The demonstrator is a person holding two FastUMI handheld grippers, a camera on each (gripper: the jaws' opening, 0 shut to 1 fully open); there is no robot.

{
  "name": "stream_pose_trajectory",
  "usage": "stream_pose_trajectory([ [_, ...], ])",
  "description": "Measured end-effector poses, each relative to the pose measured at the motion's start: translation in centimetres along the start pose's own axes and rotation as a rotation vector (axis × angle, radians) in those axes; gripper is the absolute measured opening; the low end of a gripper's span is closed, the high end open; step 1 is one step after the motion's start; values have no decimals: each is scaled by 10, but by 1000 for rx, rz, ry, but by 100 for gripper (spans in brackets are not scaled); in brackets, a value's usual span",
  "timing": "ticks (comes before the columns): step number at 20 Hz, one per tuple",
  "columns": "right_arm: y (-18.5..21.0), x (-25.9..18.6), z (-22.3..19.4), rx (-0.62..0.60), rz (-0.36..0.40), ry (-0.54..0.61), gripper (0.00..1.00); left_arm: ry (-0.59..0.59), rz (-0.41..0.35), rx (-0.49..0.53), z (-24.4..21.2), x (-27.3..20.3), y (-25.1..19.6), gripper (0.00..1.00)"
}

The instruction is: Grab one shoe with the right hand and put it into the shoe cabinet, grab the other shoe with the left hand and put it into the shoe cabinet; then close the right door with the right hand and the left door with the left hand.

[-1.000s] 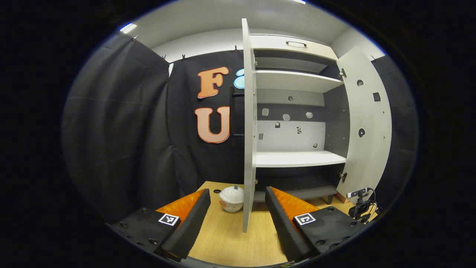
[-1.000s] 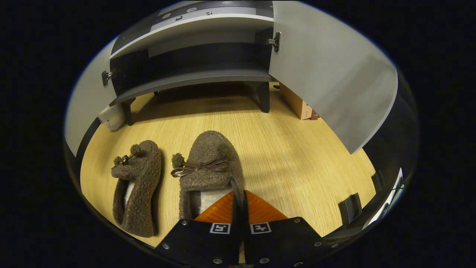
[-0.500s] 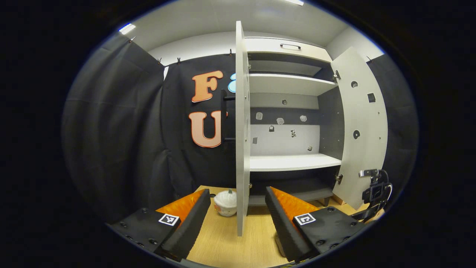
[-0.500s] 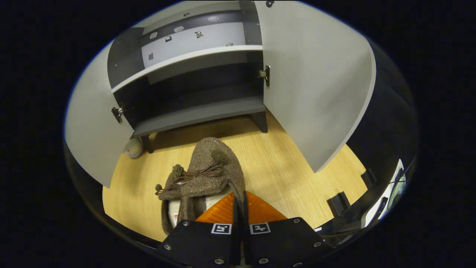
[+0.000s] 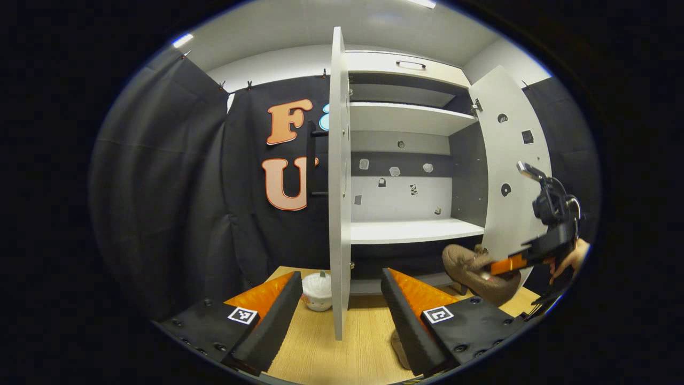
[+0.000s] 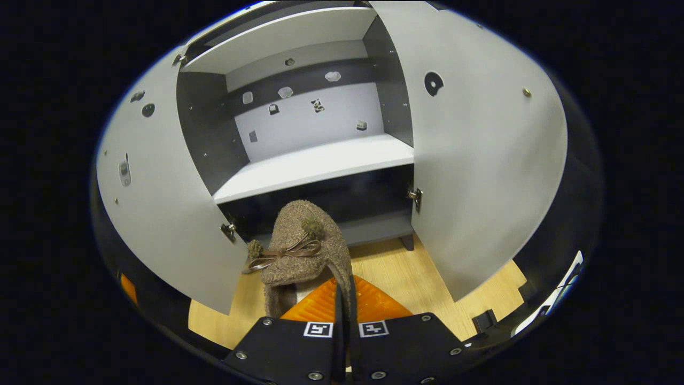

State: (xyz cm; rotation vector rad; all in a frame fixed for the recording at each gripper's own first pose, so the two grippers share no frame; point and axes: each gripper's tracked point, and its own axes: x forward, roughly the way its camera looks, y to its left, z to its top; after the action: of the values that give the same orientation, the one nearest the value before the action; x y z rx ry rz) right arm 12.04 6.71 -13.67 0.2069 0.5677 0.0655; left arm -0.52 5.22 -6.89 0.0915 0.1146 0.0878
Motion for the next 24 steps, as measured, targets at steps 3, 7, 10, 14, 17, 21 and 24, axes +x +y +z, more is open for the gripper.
stream_pose_trajectory([
  [3,12,4,44,2,12,-54,3,-19,-13,3,7,2,1,96],
  [7,28,28,97,35,18,-102,3,-25,-13,-1,10,10,7,96],
  [10,28,58,138,15,-16,-142,3,-22,-1,7,10,15,14,99],
  [14,32,94,187,6,-46,-188,3,-25,21,-4,13,23,25,96],
  [17,33,122,211,14,-66,-198,3,-21,40,-6,13,29,32,96],
  [21,26,175,220,34,-101,-170,3,-9,62,0,8,33,39,96],
  [24,18,207,213,60,-125,-116,3,6,75,-1,6,36,42,96],
])
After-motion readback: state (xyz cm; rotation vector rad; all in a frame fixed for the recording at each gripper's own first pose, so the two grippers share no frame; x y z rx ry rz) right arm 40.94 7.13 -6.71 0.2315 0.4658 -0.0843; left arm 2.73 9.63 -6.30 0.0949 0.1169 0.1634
